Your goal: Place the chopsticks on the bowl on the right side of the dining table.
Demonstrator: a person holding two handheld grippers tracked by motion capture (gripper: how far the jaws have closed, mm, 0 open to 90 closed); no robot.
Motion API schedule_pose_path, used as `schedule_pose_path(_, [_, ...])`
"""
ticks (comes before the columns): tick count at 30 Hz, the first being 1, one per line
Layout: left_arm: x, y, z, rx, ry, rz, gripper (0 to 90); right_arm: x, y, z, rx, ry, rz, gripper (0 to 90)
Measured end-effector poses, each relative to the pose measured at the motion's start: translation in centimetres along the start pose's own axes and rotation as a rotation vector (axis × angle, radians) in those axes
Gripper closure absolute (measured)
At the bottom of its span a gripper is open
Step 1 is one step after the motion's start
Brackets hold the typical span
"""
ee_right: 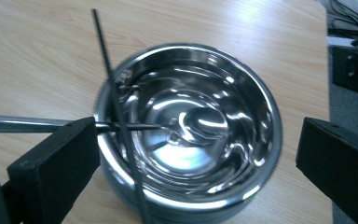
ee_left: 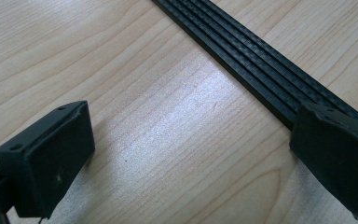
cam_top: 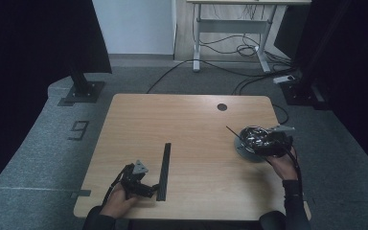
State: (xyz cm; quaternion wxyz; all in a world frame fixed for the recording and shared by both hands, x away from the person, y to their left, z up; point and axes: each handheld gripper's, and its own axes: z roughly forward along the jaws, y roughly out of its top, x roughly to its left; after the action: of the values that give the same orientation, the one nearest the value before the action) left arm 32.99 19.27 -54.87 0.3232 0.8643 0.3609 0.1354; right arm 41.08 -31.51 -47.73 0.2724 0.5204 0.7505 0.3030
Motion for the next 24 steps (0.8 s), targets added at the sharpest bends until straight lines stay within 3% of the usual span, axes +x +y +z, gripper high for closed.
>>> schedule_pose_path(5, [0.0, 0.0, 0.0, 0.000, 0.000, 0.000, 0.0, -0.2, -0.6, 0.4, -0.002, -0.021, 0.016, 0.0])
schedule_pose_path(13, [0.0, 0.0, 0.0, 0.000, 0.000, 0.000, 0.0, 0.4, -1.1, 1.5, 0.024, -0.056, -0.025, 0.0])
schedule_pose_path(24, [0.0, 0.0, 0.0, 0.000, 0.000, 0.000, 0.0, -0.3, -1.5, 1.9, 0.045, -0.050, -0.004, 0.0])
